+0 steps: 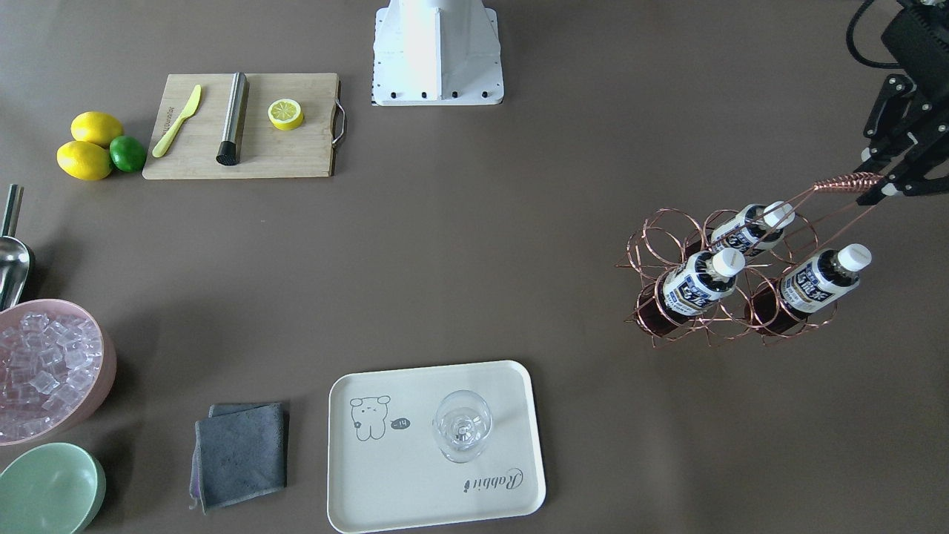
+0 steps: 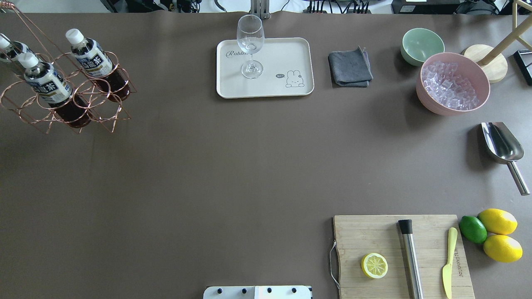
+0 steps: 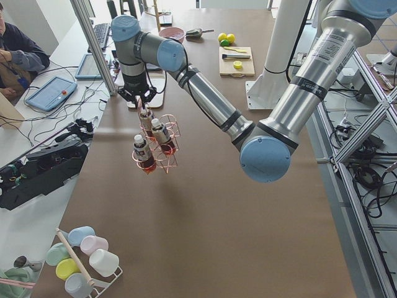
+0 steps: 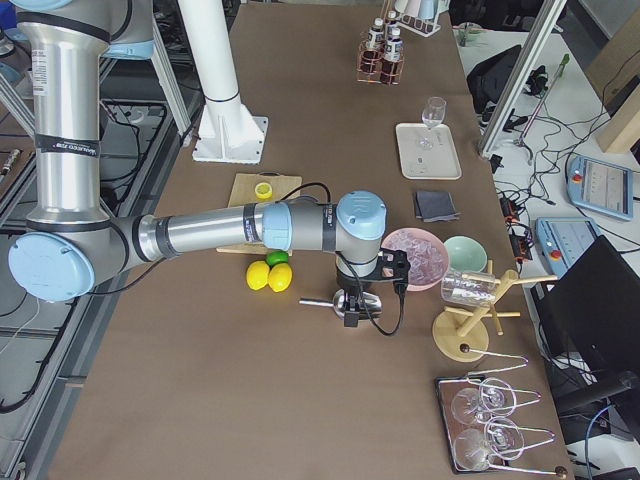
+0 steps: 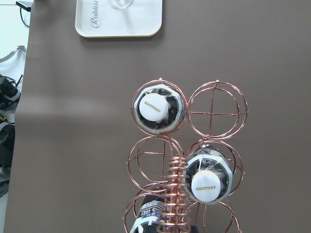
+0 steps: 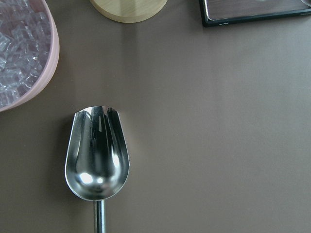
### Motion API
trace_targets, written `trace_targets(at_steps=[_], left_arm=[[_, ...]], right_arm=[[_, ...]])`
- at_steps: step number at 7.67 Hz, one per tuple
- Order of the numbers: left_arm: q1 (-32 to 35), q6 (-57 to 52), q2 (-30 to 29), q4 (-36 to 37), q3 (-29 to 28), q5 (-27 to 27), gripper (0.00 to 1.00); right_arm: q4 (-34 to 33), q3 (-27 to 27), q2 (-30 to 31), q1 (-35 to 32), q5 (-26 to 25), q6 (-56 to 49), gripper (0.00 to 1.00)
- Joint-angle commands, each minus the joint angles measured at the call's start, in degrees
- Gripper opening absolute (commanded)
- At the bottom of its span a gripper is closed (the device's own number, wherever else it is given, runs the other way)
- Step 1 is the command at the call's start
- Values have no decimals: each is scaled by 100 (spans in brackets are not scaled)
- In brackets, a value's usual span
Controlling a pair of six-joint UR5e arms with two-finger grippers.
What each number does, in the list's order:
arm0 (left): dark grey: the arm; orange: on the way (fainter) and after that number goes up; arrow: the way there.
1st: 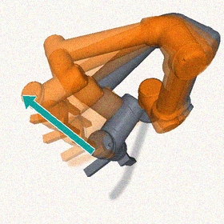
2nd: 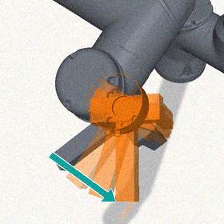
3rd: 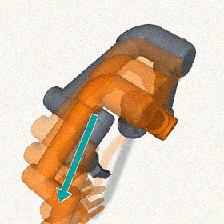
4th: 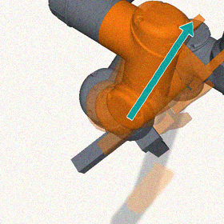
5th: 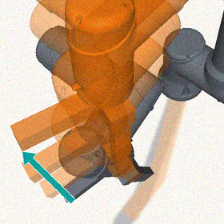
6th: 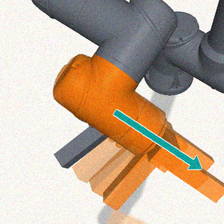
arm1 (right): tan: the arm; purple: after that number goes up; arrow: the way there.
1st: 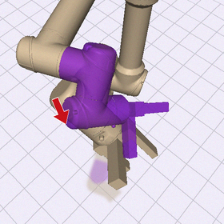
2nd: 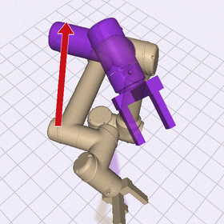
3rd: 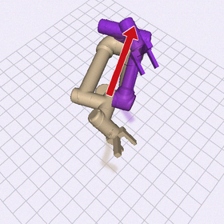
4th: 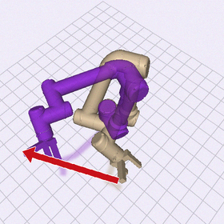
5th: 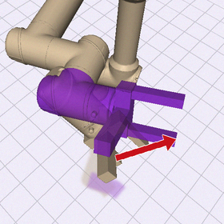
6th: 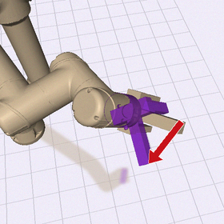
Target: Take tea from basket to plate
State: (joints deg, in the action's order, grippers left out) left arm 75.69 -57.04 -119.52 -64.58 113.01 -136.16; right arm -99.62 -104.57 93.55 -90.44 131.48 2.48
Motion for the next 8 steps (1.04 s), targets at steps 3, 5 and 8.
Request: trace_targets(at_steps=[3, 5, 8], left_arm=[[-1493, 2061, -808, -20, 538, 450, 0], [-2134, 2765, -1151, -28, 538, 791, 0], [-2891, 3645, -1591, -28, 468, 1030, 0]], right_arm=[[4, 6, -4, 0, 0, -2, 100], [4, 6, -4, 0, 0, -2, 100], [-4, 6, -4, 0, 0, -2, 100]])
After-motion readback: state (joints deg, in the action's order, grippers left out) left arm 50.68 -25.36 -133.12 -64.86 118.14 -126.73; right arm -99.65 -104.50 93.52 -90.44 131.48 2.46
